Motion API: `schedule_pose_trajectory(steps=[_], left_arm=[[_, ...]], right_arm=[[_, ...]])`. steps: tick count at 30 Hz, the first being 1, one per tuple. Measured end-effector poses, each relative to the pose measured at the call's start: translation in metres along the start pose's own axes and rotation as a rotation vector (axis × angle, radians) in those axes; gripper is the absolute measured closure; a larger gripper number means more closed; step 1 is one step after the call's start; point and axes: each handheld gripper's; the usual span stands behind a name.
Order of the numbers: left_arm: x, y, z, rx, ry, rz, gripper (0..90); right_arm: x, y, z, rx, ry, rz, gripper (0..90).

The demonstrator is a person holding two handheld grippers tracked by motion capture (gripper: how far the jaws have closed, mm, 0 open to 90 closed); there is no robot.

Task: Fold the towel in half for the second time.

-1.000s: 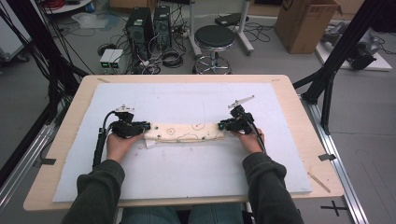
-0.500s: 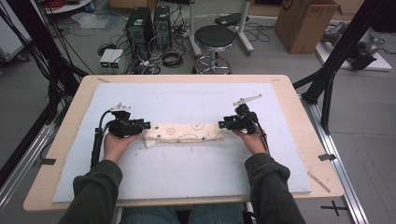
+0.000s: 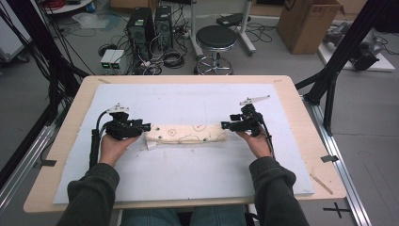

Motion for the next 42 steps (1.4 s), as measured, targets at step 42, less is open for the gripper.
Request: schedule_pose_trajectory(steps=[42], left_arm=[[-0.006, 0.026, -0.019, 0.044, -0.097, -0.024, 34.3]], right_arm=[[0.005, 0.024, 0.020, 0.006, 0.040, -0.047, 12.7]])
Point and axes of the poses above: each handheld gripper's, and its own axes: y roughly backward along the jaws, x roughly out of its underside, z roughly to its left, and after that the axes turned 12 degrees about -y, right-handed
